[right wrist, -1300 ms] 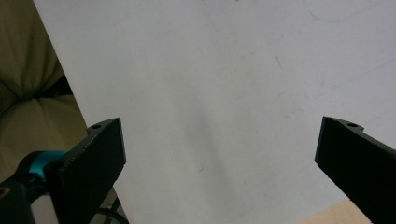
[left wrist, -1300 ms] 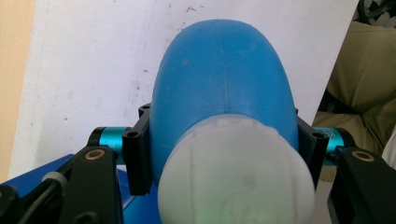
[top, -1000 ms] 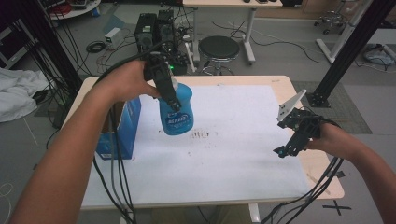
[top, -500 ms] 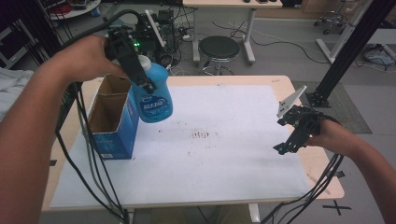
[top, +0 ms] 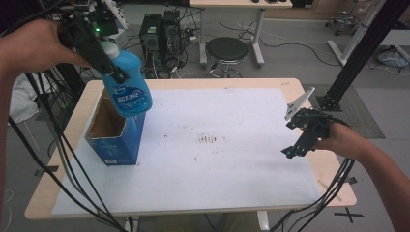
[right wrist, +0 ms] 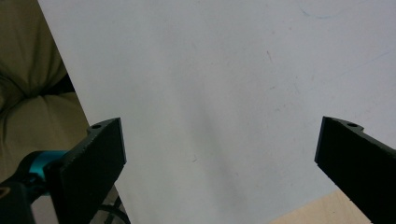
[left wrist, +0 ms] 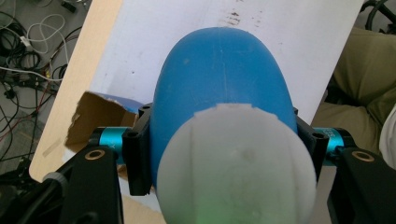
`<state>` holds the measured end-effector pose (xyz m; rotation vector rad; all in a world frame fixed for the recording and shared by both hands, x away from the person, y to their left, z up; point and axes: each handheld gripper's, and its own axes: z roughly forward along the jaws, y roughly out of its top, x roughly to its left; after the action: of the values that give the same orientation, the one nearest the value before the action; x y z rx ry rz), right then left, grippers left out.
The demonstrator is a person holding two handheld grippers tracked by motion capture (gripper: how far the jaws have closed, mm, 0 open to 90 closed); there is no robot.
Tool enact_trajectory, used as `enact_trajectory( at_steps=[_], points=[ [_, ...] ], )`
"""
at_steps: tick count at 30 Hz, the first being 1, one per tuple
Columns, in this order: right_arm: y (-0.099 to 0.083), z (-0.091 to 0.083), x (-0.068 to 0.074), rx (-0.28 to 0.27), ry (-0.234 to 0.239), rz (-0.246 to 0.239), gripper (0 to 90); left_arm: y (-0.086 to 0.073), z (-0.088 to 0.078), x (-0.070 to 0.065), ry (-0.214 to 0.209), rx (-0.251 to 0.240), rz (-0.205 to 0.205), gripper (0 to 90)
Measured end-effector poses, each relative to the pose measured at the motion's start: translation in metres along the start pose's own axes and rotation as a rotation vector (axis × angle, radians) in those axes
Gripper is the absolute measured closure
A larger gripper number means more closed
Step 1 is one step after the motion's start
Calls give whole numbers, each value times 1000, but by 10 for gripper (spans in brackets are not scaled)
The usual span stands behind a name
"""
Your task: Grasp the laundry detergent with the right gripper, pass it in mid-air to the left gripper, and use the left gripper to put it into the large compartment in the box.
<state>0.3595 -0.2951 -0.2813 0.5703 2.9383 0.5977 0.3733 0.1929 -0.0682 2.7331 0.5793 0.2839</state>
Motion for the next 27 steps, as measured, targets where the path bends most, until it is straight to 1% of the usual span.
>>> enact_trajectory(
  at_steps=[2, 3, 9, 15, 21, 23, 27],
  points=[
    [0, 0, 0, 3, 1, 10, 9, -6, -3, 3, 4, -7, -8, 381],
    [1, 0, -1, 1, -3, 8, 9, -10, -5, 5, 5, -8, -15, 381],
    [2, 2, -2, 4, -4, 11, 9, -28, -10, 14, 16, -1, -41, 381],
    [3, 4, -3, 12, -9, 17, 9, -43, -12, 23, 39, 10, -63, 381],
    [5, 5, -3, 10, -13, 24, 9, -54, -6, 28, 52, 19, -73, 382],
    [5, 6, -3, 12, -15, 24, 9, -58, -3, 30, 53, 30, -76, 381],
    [5, 7, -3, 12, -15, 28, 9, -63, 6, 32, 51, 36, -79, 382]
  ],
)
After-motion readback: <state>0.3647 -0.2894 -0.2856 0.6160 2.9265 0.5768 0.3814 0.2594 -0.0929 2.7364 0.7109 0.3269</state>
